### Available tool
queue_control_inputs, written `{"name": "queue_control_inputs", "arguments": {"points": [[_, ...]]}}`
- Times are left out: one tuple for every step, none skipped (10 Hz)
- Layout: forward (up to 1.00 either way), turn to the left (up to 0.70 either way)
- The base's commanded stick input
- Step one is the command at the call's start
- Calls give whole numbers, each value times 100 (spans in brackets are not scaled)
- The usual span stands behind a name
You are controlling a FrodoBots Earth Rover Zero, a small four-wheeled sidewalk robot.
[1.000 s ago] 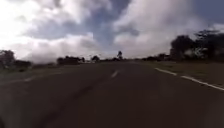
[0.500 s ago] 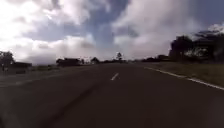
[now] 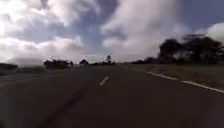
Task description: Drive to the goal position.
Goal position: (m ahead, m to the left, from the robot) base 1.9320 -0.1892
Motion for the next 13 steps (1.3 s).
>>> {"name": "queue_control_inputs", "arguments": {"points": [[100, 0], [100, 0], [100, 0], [100, 0], [100, 0], [100, 0], [100, 0], [100, 0], [100, 0], [100, 0], [100, 0], [100, 0], [100, 0]]}}
